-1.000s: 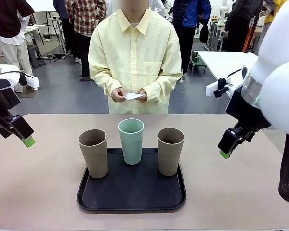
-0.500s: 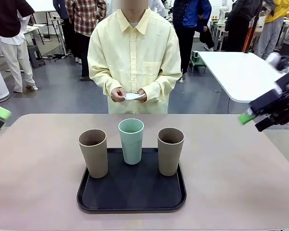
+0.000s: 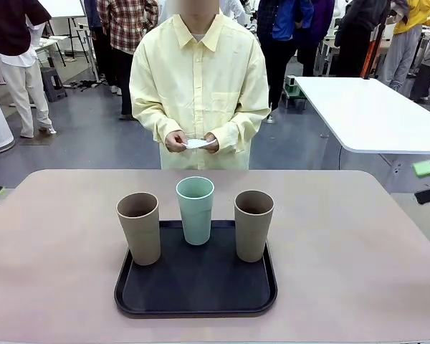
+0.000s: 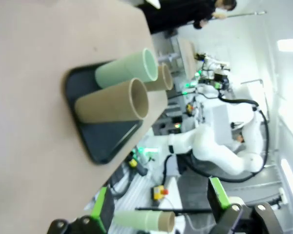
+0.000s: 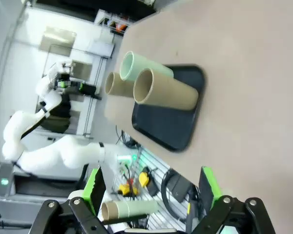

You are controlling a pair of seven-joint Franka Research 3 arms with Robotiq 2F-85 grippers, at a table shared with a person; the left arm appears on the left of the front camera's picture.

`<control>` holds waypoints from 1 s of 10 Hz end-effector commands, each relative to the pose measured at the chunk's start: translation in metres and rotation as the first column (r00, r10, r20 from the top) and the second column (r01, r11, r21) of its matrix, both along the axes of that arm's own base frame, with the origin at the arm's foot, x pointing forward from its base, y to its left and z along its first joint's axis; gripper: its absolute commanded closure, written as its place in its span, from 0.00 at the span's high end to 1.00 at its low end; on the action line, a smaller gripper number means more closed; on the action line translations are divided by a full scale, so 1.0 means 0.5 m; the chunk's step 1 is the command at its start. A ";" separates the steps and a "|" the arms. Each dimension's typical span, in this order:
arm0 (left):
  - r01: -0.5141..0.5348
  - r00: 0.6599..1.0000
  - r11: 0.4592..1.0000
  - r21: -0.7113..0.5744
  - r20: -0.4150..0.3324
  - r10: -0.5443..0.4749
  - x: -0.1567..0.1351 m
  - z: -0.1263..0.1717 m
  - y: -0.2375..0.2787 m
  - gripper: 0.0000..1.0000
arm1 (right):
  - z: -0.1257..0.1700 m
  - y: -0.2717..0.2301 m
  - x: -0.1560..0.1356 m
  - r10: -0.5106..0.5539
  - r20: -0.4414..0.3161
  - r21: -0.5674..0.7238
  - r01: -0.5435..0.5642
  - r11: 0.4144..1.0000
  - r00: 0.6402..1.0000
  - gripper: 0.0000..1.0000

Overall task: Place coasters on the table and set cups on them.
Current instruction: Pick up one Reusable plastic cup and place it on a coaster set by the human.

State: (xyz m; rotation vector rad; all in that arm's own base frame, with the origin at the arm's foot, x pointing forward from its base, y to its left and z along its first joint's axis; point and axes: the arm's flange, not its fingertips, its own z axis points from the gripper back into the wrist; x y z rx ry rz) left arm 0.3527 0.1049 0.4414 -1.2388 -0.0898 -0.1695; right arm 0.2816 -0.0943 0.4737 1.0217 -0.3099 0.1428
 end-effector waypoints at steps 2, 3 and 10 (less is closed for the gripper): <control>-0.063 0.996 0.997 -0.050 -0.061 0.060 0.029 -0.026 0.032 1.00 | -0.123 0.021 -0.052 0.023 -0.041 0.018 -0.022 1.000 0.999 1.00; -0.085 0.994 0.994 -0.065 -0.073 0.080 0.033 -0.024 0.051 1.00 | -0.140 0.007 -0.056 0.009 -0.050 0.039 -0.007 0.999 0.999 1.00; -0.120 0.984 0.993 0.023 -0.133 0.122 -0.001 -0.059 0.071 1.00 | -0.141 -0.036 -0.086 -0.043 -0.006 0.095 0.043 0.995 0.999 1.00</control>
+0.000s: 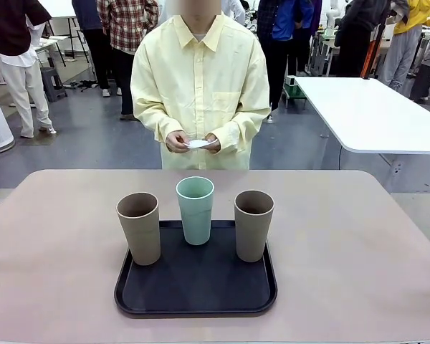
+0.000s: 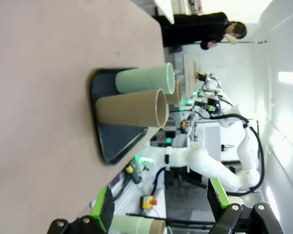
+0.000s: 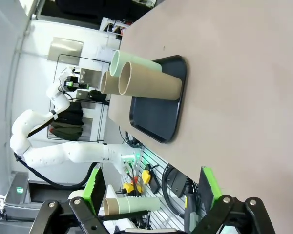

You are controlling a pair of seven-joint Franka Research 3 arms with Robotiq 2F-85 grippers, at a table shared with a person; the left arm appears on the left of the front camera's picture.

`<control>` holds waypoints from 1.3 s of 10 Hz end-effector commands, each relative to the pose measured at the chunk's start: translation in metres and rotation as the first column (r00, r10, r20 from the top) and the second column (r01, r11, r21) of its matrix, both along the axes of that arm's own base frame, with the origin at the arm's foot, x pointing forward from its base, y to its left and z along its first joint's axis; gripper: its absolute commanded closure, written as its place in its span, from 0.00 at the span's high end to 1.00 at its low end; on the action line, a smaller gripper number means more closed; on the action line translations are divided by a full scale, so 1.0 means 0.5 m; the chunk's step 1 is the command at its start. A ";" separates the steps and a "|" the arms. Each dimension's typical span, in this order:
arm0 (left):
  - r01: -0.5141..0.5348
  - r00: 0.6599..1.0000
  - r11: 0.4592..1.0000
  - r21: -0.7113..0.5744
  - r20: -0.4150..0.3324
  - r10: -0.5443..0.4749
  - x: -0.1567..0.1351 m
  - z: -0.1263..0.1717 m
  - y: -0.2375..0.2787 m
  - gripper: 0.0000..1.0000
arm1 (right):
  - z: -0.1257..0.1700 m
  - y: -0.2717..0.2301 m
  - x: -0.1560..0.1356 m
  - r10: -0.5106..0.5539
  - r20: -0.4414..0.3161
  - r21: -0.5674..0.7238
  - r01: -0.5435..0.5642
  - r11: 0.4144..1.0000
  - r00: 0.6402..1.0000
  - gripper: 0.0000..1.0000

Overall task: Place coasters on the table and set cups on them.
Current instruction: Pick up one Reusable plastic cup and place it on a coaster set by the human.

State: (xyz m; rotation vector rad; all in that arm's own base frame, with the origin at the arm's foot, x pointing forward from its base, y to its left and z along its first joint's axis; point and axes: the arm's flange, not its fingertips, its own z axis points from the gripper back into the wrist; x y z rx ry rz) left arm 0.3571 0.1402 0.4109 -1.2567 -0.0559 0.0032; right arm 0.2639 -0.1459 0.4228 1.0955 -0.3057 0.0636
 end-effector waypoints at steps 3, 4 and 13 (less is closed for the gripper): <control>0.001 1.000 1.000 0.011 -0.003 -0.001 -0.002 -0.001 0.003 1.00 | 0.000 0.000 0.000 0.000 0.000 0.000 0.000 1.000 1.000 1.00; 0.001 1.000 1.000 0.011 -0.003 -0.001 -0.002 -0.001 0.003 1.00 | 0.000 0.000 0.000 0.000 0.000 0.000 0.000 1.000 1.000 1.00; 0.001 1.000 1.000 0.011 -0.003 -0.001 -0.002 -0.001 0.003 1.00 | 0.000 0.000 0.000 0.000 0.000 0.000 0.000 1.000 1.000 1.00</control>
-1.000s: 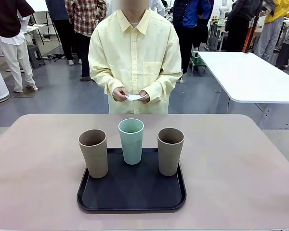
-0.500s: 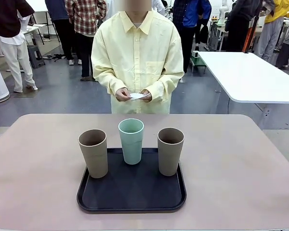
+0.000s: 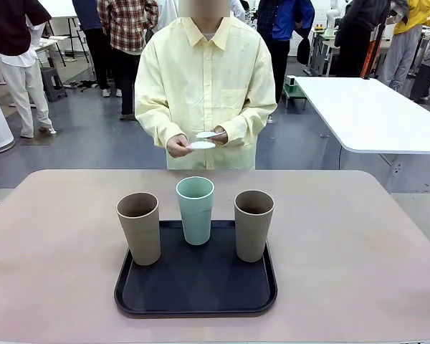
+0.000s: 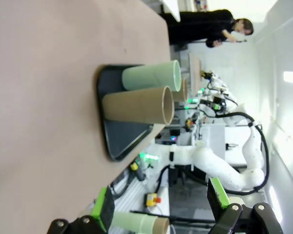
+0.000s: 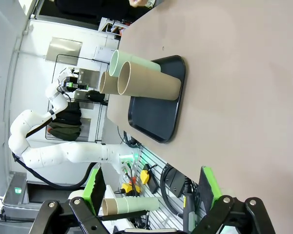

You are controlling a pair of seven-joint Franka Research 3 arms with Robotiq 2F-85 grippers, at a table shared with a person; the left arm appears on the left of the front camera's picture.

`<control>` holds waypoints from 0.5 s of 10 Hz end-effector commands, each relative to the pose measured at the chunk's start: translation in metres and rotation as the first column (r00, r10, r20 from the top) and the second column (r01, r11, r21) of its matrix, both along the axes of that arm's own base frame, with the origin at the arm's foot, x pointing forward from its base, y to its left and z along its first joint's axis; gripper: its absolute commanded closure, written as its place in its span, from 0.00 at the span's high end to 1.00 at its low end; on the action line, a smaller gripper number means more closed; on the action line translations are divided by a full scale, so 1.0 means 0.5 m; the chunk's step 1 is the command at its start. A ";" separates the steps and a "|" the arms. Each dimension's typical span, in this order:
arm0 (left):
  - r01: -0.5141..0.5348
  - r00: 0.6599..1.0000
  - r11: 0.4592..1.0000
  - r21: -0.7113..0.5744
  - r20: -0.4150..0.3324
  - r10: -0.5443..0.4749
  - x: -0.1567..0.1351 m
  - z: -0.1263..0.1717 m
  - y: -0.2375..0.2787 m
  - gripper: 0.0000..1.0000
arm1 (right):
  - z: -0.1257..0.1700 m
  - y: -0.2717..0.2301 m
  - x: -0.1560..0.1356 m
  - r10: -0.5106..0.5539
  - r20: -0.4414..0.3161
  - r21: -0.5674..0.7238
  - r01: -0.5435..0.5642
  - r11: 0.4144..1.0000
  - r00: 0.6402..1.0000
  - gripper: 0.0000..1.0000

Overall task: Place coasters on the table and set cups on them.
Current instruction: Pick up one Reusable plastic cup and place it on a coaster set by the human.

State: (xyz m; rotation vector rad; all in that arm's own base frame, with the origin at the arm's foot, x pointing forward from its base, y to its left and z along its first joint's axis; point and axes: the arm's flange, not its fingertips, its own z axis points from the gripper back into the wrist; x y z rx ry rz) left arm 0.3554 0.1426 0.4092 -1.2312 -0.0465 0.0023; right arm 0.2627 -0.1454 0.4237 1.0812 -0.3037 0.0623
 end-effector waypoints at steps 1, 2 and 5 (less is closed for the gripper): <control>-0.004 1.000 1.000 -0.014 0.004 0.004 0.001 0.002 -0.002 1.00 | -0.002 -0.001 0.002 0.002 0.003 0.014 -0.002 1.000 1.000 1.00; -0.004 1.000 1.000 -0.014 0.004 0.004 0.001 0.002 -0.002 1.00 | -0.002 -0.001 0.002 0.002 0.003 0.014 -0.002 1.000 1.000 1.00; -0.004 1.000 1.000 -0.014 0.004 0.004 0.001 0.002 -0.002 1.00 | -0.002 -0.001 0.002 0.002 0.003 0.014 -0.002 1.000 1.000 1.00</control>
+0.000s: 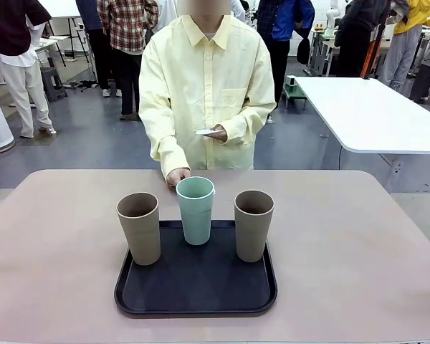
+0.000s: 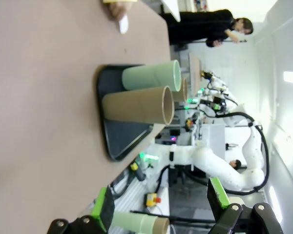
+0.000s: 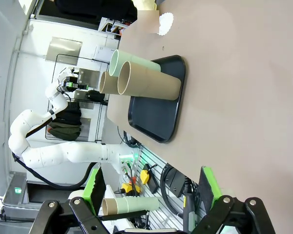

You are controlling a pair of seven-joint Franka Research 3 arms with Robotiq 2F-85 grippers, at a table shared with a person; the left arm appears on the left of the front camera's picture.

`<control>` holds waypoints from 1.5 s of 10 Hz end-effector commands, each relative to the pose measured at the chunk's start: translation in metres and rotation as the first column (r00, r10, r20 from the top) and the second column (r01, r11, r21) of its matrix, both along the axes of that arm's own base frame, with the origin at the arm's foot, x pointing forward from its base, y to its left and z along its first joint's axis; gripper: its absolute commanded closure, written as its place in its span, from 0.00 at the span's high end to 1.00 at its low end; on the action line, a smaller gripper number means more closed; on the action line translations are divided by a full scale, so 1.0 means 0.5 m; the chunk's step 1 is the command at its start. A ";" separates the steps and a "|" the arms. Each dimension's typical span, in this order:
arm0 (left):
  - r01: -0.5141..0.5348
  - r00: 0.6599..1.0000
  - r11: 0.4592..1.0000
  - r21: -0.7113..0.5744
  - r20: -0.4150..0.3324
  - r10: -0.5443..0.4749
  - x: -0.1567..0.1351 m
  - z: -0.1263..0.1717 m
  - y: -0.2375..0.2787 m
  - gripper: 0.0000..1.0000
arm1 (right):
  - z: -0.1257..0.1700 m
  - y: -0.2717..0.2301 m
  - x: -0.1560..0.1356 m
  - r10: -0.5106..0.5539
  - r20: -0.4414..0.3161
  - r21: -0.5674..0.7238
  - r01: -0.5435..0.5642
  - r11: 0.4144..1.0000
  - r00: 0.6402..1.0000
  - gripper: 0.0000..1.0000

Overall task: Place coasters on the table and set cups on them.
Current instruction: Pick up one Reusable plastic cup and place it on a coaster set by the human.

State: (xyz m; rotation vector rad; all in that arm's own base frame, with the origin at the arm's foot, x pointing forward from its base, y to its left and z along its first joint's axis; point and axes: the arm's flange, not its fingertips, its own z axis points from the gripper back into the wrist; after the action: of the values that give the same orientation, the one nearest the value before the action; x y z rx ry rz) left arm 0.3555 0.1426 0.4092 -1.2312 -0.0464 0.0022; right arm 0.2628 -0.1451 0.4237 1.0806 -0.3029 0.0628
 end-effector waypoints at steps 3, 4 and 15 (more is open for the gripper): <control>-0.004 1.000 1.000 -0.014 0.004 0.004 0.001 0.002 -0.002 1.00 | -0.002 -0.001 0.002 0.001 0.003 0.015 -0.001 1.000 1.000 1.00; -0.004 1.000 1.000 -0.014 0.004 0.004 0.001 0.002 -0.002 1.00 | -0.002 -0.001 0.002 0.001 0.003 0.015 -0.001 1.000 1.000 1.00; -0.004 1.000 1.000 -0.014 0.004 0.004 0.001 0.002 -0.002 1.00 | -0.002 -0.001 0.002 0.001 0.003 0.015 -0.001 1.000 1.000 1.00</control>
State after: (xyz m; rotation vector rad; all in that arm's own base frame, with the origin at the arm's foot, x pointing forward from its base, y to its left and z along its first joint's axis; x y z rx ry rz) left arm 0.3555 0.1425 0.4092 -1.2312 -0.0463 0.0021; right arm 0.2629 -0.1449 0.4238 1.0798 -0.3021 0.0633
